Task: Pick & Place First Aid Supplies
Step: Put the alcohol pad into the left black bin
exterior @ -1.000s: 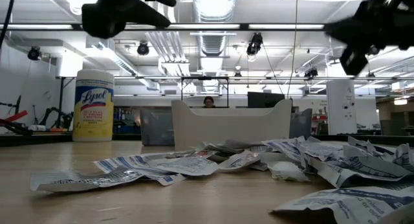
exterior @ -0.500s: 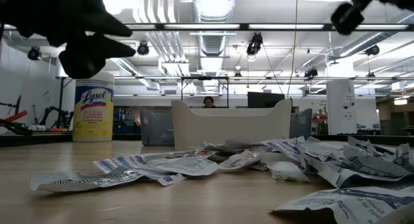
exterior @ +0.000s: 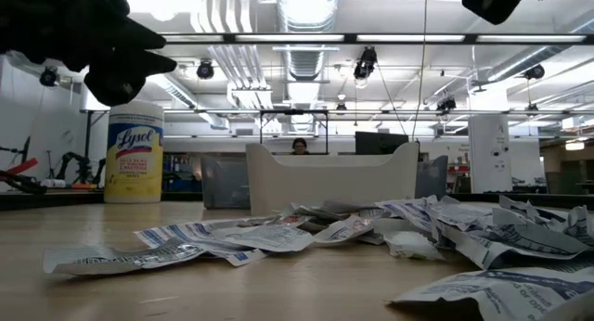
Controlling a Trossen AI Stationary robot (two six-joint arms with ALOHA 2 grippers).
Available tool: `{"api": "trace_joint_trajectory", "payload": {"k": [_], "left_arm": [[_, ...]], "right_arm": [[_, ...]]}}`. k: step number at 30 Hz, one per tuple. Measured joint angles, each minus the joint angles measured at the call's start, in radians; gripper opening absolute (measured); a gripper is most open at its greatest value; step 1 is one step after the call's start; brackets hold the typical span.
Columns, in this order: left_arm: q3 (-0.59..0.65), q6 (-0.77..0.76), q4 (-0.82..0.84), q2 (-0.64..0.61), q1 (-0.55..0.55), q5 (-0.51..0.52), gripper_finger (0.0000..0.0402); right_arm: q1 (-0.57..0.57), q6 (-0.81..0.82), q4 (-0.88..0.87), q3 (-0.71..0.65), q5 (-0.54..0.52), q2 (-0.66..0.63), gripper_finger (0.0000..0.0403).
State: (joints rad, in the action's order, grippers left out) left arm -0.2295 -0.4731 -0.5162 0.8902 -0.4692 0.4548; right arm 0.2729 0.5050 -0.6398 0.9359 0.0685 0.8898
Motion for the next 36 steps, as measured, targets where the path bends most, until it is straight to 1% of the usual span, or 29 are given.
{"api": "trace_joint_trajectory", "payload": {"k": [4, 10, 13, 15, 18, 21, 27, 31, 36], "left_arm": [[0.018, 0.038, 0.000, -0.034, 0.045, -0.110, 0.0136], [0.021, 0.100, -0.001, -0.034, 0.147, -0.265, 0.0136], [0.022, 0.144, 0.001, -0.041, 0.215, -0.345, 0.0136], [0.022, 0.170, 0.002, -0.062, 0.262, -0.380, 0.0136], [0.022, 0.198, 0.002, -0.110, 0.318, -0.436, 0.0136], [0.023, 0.237, 0.053, -0.181, 0.350, -0.526, 0.0136], [0.049, 0.245, 0.236, -0.359, 0.358, -0.536, 0.0136], [0.070, 0.267, 0.276, -0.485, 0.358, -0.536, 0.0136], [0.106, 0.268, 0.317, -0.611, 0.358, -0.524, 0.0136]], "right_arm": [[0.000, 0.034, -0.149, 0.115, -0.011, 0.091, 0.0059], [0.000, 0.051, -0.214, 0.228, -0.014, 0.212, 0.0059], [0.000, 0.053, -0.225, 0.256, -0.018, 0.263, 0.0059], [0.000, 0.065, -0.225, 0.267, -0.020, 0.292, 0.0059], [0.000, 0.084, -0.224, 0.268, -0.020, 0.321, 0.0059], [0.000, 0.110, -0.224, 0.260, -0.020, 0.342, 0.0059], [0.000, 0.154, -0.220, 0.241, -0.019, 0.374, 0.0059], [0.000, 0.178, -0.220, 0.229, -0.019, 0.389, 0.0059], [-0.001, 0.196, -0.224, 0.221, -0.019, 0.411, 0.0059]]}}
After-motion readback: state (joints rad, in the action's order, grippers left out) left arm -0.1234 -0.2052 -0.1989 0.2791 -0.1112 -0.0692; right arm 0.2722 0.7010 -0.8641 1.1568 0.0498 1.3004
